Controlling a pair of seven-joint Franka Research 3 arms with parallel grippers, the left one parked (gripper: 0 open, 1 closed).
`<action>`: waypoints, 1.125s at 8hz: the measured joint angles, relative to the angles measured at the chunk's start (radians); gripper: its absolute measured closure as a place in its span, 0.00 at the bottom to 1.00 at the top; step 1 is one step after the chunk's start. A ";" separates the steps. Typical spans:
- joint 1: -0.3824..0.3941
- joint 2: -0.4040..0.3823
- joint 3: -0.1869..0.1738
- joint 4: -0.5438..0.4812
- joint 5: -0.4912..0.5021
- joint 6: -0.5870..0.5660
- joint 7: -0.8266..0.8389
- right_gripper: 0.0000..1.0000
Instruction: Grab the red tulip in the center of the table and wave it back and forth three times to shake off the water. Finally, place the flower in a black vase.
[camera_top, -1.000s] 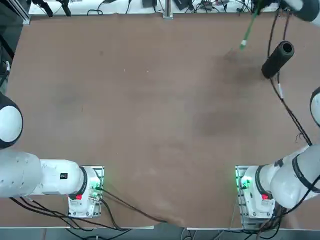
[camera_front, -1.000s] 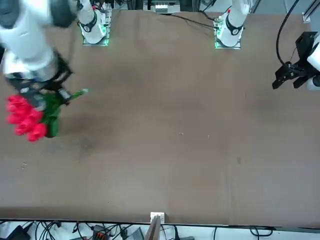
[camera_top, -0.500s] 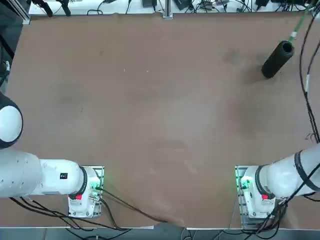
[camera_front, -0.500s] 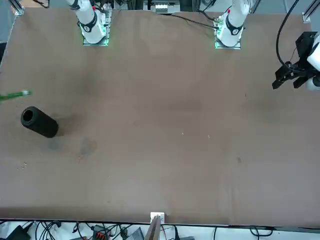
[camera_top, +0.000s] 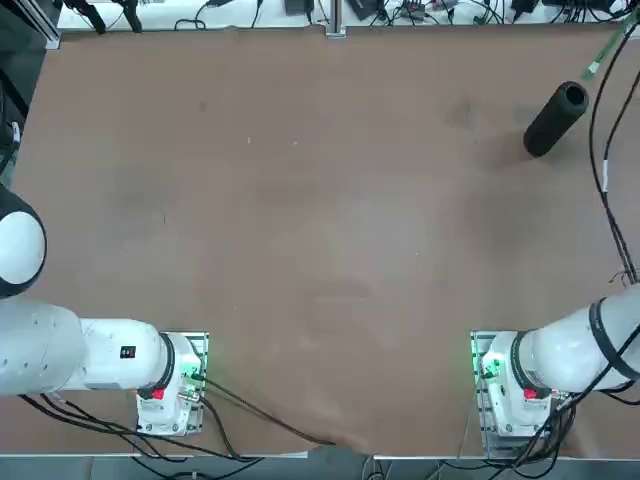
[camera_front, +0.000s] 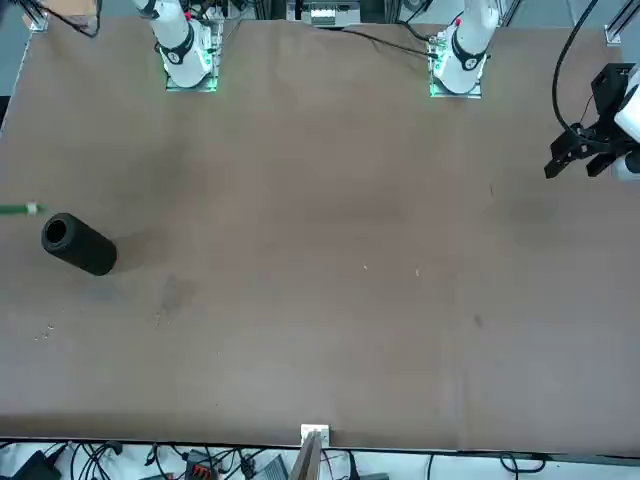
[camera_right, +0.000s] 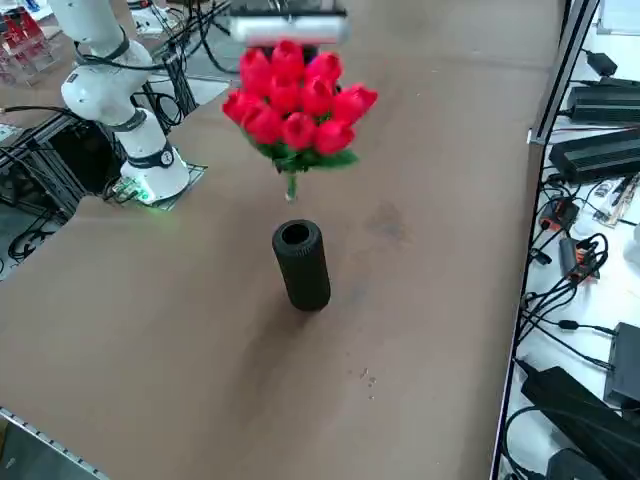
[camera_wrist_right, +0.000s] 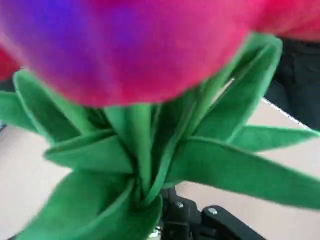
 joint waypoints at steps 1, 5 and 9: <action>0.000 0.005 -0.001 -0.043 -0.035 0.052 0.080 0.87; 0.004 -0.010 0.005 -0.151 -0.176 0.087 0.261 0.87; 0.053 -0.017 0.014 -0.208 -0.194 0.094 0.411 0.87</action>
